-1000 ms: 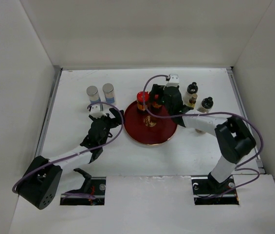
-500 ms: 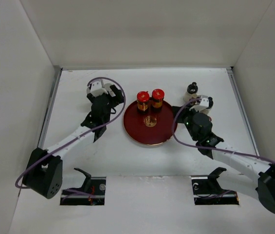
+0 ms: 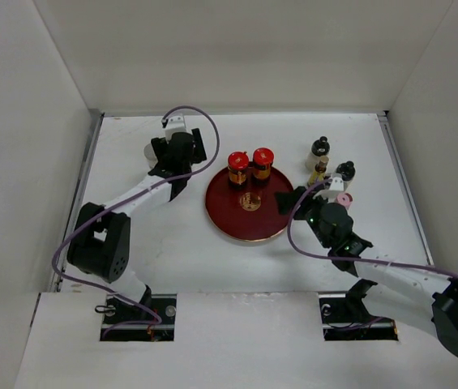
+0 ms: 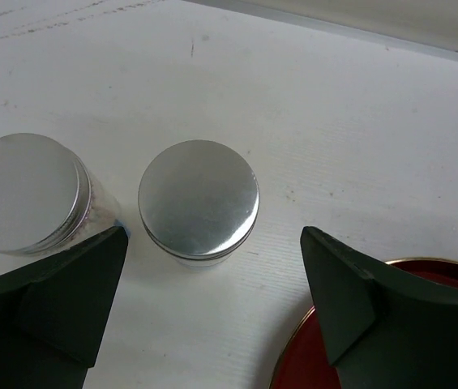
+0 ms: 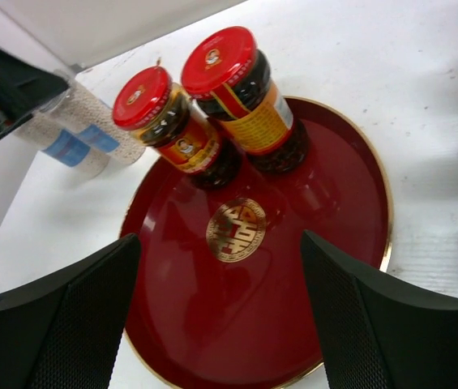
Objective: Organize the condiment bottles
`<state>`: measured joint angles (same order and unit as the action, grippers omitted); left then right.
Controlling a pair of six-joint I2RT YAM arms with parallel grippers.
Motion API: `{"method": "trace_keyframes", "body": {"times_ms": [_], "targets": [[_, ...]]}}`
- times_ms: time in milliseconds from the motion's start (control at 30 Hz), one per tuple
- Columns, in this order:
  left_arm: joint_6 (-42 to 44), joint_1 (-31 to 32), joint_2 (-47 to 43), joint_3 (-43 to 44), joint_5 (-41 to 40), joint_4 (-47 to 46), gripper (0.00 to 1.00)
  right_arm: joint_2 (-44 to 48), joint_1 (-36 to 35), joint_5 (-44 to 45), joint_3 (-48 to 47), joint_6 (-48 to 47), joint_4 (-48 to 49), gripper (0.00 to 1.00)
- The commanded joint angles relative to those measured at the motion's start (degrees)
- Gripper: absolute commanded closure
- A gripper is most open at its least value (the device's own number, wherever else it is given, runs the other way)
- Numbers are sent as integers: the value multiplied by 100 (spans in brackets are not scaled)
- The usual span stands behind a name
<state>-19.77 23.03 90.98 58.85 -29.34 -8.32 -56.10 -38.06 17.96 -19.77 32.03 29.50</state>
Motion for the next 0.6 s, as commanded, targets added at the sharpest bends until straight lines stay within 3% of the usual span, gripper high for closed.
{"method": "trace_keyframes", "body": {"times_ms": [0,133,333,433,567], "targets": [[245,-39,147,416,-186,6,11,-59,-118,-126,-27,75,531,16],[333,-66,481,654,-326,-47,18,-121,-206,-152,-36,66,610,16],[421,-48,509,655,-370,-249,43,-42,-206,-91,34,93,610,16],[430,100,106,418,-370,-442,55,-15,-197,-73,52,93,610,16],[492,530,-816,49,-432,-548,58,-68,-188,-64,52,93,619,16]]}}
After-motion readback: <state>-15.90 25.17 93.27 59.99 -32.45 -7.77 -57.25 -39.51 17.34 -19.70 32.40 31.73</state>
